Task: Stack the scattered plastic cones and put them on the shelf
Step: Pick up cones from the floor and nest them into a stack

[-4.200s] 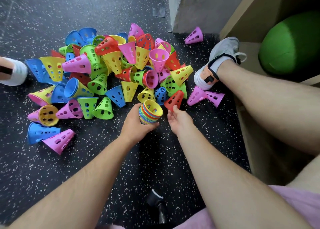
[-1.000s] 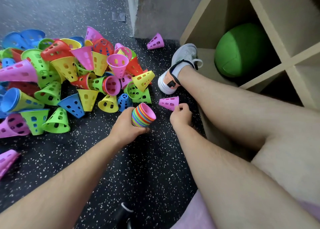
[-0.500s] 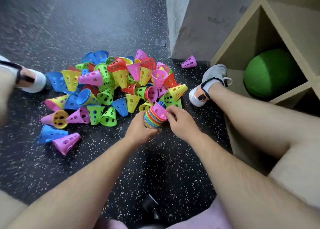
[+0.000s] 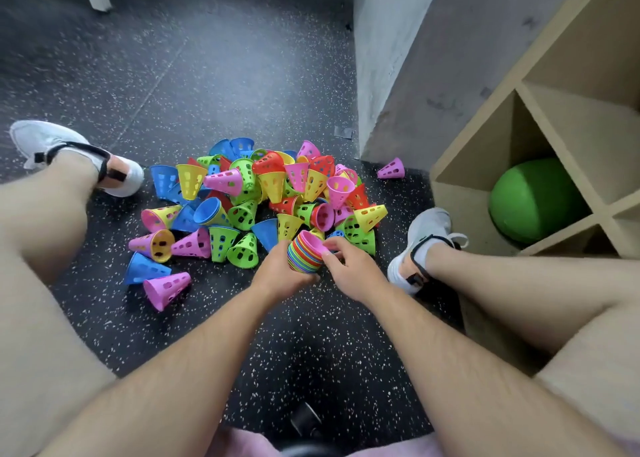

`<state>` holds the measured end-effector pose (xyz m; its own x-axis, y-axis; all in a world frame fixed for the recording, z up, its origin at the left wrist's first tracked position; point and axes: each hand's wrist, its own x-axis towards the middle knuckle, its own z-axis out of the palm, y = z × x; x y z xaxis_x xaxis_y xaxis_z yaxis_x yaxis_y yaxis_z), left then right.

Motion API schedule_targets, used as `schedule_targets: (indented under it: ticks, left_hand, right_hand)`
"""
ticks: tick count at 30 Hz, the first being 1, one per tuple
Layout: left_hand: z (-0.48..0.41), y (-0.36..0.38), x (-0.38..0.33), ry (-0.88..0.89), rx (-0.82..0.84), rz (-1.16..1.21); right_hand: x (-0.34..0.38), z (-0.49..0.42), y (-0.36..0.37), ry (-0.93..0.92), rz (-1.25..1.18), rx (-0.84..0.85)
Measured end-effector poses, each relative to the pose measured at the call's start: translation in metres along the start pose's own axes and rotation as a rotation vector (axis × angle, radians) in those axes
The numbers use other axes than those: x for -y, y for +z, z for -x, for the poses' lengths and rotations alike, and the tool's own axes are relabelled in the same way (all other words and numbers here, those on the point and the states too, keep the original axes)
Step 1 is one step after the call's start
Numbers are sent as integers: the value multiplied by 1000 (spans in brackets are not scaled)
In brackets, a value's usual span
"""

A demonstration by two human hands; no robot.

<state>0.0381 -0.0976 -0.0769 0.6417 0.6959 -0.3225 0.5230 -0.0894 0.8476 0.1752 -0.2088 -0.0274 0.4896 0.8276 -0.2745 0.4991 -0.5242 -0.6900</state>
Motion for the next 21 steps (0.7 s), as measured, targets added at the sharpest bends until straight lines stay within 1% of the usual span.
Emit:
schedule_targets:
  ticks: [5,8,11,13,14,16,17,21]
  left_hand:
    - [-9,10,1,-14,10,1]
    - [-19,21,-3,4,23,39]
    - [-33,34,-11,40,40,60]
    - [-43,42,-16,48,42,75]
    - [-47,45,-19,49,46,83]
    - [-58,52,-21,50,43,88]
    - [-62,54,-20,50,43,85]
    - [-79,58,-14,29,35,76]
  right_hand:
    - [-13,-17,0,30,38,-38]
    - [-27,-36,0,31,99,-199]
    - [-43,-56,-9,84,133,-345]
    - [-55,-65,-18,129,148,-408]
    - [-60,-69,-24,152,187,-412]
    - [-69,-76,-34,167,338,-359]
    - [-71,-81,-38,146,424,-311]
    - [-72,-108,-55,7,686,-55]
